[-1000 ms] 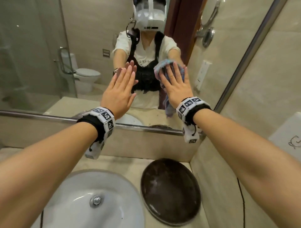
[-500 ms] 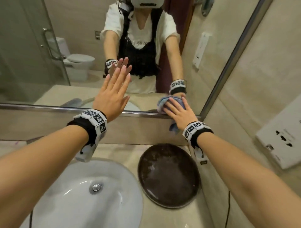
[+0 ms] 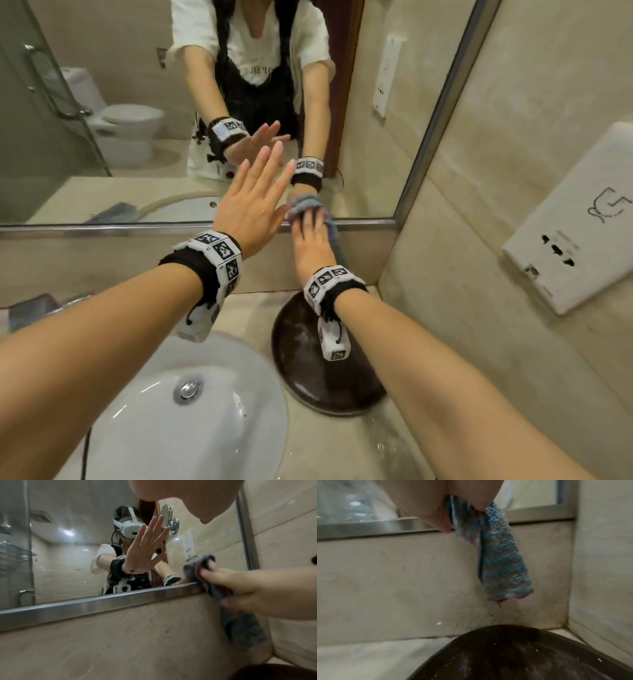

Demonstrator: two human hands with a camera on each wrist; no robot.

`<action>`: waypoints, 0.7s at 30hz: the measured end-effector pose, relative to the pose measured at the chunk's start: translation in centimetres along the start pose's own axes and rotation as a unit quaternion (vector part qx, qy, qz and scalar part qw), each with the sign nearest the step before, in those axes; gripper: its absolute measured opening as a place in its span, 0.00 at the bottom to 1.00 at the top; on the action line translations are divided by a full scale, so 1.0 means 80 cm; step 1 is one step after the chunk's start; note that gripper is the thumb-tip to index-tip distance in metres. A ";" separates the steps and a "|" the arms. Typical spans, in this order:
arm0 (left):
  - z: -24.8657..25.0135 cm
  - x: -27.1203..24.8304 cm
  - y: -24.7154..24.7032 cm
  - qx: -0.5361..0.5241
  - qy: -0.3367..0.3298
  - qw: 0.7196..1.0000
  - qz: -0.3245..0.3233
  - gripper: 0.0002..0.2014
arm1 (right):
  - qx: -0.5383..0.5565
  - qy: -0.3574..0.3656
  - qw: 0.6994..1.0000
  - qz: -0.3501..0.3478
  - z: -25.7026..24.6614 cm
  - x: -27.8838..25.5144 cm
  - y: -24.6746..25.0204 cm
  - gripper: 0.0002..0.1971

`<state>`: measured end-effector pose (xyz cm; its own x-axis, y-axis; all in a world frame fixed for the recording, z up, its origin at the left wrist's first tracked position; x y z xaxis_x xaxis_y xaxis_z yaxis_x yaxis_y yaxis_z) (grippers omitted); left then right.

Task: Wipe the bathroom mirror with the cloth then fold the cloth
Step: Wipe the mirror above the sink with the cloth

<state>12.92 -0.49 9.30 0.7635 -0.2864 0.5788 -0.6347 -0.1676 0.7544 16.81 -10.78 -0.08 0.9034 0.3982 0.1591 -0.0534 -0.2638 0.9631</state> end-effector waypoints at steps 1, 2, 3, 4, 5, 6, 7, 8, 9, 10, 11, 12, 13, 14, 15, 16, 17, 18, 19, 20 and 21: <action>-0.006 -0.005 -0.001 -0.003 0.008 1.000 -0.007 0.31 | -0.011 0.031 0.999 -0.027 -0.011 0.002 -0.010 0.29; -0.012 -0.010 -0.002 -0.004 0.015 1.000 -0.016 0.31 | -0.023 0.051 0.997 -0.046 -0.017 0.004 -0.016 0.29; -0.018 -0.015 -0.004 -0.003 0.020 0.999 -0.025 0.31 | -0.040 0.066 0.995 -0.055 -0.019 0.006 -0.020 0.30; -0.023 -0.020 -0.006 -0.001 0.024 0.999 -0.033 0.31 | -0.055 0.079 0.994 -0.055 -0.018 0.008 -0.020 0.34; -0.027 -0.026 -0.008 0.002 0.026 0.999 -0.040 0.32 | -0.067 0.086 0.993 -0.053 -0.015 0.006 -0.018 0.39; -0.031 -0.031 -0.011 0.004 0.026 0.999 -0.047 0.33 | -0.073 0.086 0.992 -0.050 -0.007 0.005 -0.018 0.41; -0.034 -0.035 -0.014 0.006 0.026 0.998 -0.053 0.33 | -0.067 0.076 0.994 -0.042 0.003 0.002 -0.015 0.40; -0.035 -0.039 -0.016 0.008 0.026 0.998 -0.060 0.34 | -0.056 0.051 0.997 -0.028 0.017 -0.001 -0.011 0.36; -0.036 -0.041 -0.018 0.009 0.025 0.997 -0.068 0.34 | -0.050 0.014 0.999 -0.013 0.037 -0.003 -0.009 0.34; -0.034 -0.043 -0.020 0.008 0.024 0.997 -0.073 0.34 | -0.042 -0.035 0.998 0.005 0.059 -0.006 -0.006 0.33; -0.031 -0.044 -0.021 0.005 0.023 0.997 -0.076 0.34 | -0.040 -0.084 0.995 0.019 0.080 -0.010 -0.001 0.34; -0.026 -0.043 -0.022 0.001 0.020 0.997 -0.076 0.33 | -0.035 -0.127 0.991 0.031 0.099 -0.014 0.005 0.34; -0.020 -0.042 -0.021 -0.003 0.014 0.997 -0.073 0.33 | -0.018 -0.160 0.986 0.037 0.113 -0.017 0.012 0.35; -0.012 -0.039 -0.019 -0.006 0.004 0.998 -0.069 0.32 | 0.007 -0.185 0.982 0.040 0.122 -0.020 0.020 0.36; -0.004 -0.036 -0.018 -0.009 -0.007 0.998 -0.063 0.32 | 0.027 -0.207 0.977 0.040 0.129 -0.023 0.027 0.36; 0.002 -0.033 -0.015 -0.013 -0.014 0.998 -0.055 0.32 | 0.043 -0.229 0.972 0.038 0.133 -0.023 0.031 0.37; 0.007 -0.031 -0.012 -0.016 -0.019 0.999 -0.046 0.32 | 0.052 -0.250 0.966 0.034 0.135 -0.021 0.034 0.38; 0.010 -0.029 -0.009 -0.017 -0.022 0.999 -0.036 0.32 | 0.050 -0.265 0.962 0.029 0.135 -0.017 0.036 0.38; 0.012 -0.028 -0.006 -0.018 -0.023 0.999 -0.027 0.32 | 0.041 -0.272 0.961 0.025 0.132 -0.012 0.038 0.38; 0.011 -0.028 -0.004 -0.018 -0.024 0.999 -0.022 0.31 | 0.025 -0.270 0.962 0.022 0.127 -0.009 0.040 0.38; 0.008 -0.029 -0.002 -0.018 -0.021 0.999 -0.021 0.31 | 0.005 -0.264 0.964 0.018 0.119 -0.009 0.043 0.37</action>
<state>11.17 -0.39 7.60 0.7832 -0.3192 0.5335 -0.5970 -0.1463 0.7888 20.06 -20.35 1.03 0.9919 -0.1134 0.0566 -0.0864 -0.2792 0.9563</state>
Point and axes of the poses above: each hand's wrist, its own x-axis towards the middle knuckle, its own y-axis out of the back of the hand, z = x × y, the point moved 4 cm from there along x, towards the middle knuckle, and after that the axes turned 10 degrees about x, right-handed, at the moved point
